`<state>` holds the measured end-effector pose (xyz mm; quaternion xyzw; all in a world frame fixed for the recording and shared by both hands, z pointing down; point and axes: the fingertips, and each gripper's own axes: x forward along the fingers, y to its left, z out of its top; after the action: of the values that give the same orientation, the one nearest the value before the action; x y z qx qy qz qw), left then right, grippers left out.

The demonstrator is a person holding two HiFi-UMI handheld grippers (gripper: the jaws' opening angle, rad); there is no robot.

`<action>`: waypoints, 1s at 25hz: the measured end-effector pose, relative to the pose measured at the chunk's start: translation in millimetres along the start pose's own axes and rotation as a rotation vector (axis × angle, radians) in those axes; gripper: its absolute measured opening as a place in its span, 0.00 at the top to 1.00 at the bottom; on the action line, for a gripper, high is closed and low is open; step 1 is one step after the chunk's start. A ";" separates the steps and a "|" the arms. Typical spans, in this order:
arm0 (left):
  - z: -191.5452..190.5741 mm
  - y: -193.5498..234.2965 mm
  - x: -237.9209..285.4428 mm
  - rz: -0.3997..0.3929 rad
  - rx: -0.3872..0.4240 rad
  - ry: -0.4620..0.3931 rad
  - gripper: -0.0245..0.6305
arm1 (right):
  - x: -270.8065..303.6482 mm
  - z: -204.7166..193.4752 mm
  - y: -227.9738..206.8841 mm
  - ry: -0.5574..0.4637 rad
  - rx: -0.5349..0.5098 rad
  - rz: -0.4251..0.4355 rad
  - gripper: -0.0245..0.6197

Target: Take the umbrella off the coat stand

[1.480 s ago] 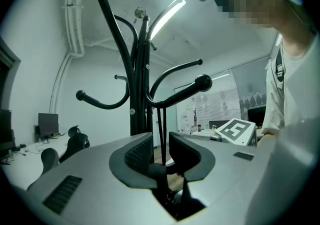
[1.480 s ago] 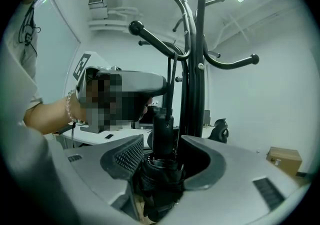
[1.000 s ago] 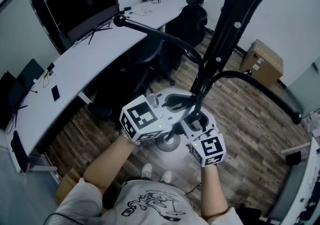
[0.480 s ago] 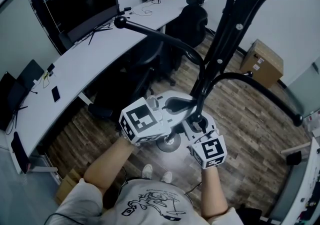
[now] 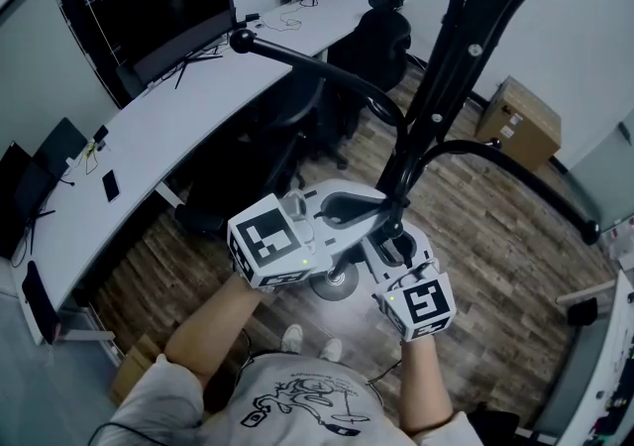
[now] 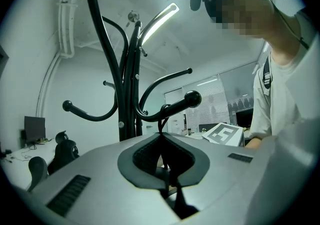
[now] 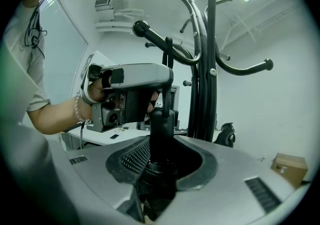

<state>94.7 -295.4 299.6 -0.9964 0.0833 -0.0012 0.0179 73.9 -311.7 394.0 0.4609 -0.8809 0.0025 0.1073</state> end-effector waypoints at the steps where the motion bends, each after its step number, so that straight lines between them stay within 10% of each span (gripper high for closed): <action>1: 1.0 -1.4 -1.1 -0.001 -0.002 -0.003 0.93 | -0.9 0.7 1.3 -0.003 0.001 0.002 0.73; 25: 23.5 -35.3 -17.7 -0.018 -0.009 -0.070 0.93 | -24.7 26.9 24.8 -0.134 -0.054 0.043 0.73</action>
<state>83.2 -256.8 277.4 -0.9966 0.0736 0.0336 0.0163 62.3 -280.2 365.3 0.4380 -0.8956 -0.0497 0.0602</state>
